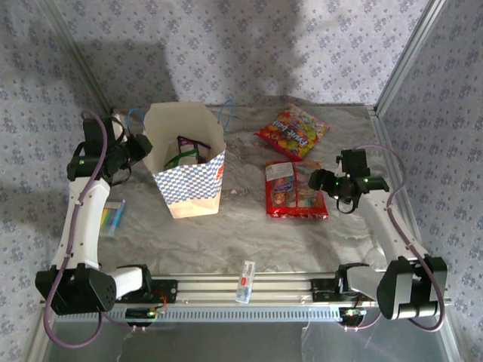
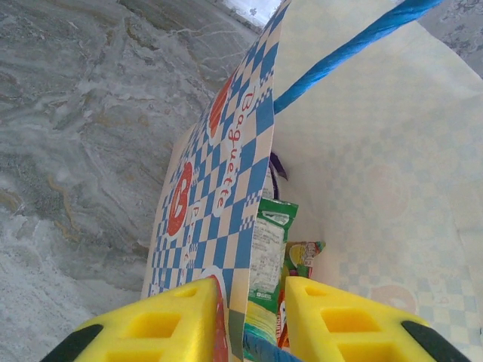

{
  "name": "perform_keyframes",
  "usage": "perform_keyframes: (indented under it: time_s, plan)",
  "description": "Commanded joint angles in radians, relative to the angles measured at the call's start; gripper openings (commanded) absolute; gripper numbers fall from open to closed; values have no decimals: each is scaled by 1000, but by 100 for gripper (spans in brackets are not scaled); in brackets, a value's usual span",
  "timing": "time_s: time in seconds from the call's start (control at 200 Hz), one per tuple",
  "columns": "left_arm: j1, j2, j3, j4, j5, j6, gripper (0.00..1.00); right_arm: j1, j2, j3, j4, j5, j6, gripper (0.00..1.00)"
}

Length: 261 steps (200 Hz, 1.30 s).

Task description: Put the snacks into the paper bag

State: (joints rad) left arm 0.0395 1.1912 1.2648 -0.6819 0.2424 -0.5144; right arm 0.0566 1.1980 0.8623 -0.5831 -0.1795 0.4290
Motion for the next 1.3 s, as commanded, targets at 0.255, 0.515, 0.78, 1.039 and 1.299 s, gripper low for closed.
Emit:
perform_keyframes:
  time_s: [0.255,0.515,0.78,1.039,1.299]
  plan:
    - [6,-22,13,-18,-6,10,32,-54,137,-12,113,-53,-40,86]
    - [5,-24,10,-22,-12,11,33,-68,258,19,161,-109,-50,87]
    - [2,-24,10,-30,-15,10,33,-72,343,24,233,-147,-45,85]
    - [-3,-22,16,-34,-25,4,33,-68,369,28,286,-220,-53,85]
    - [-19,-19,30,-45,-36,2,34,-62,447,49,290,-245,-58,86]
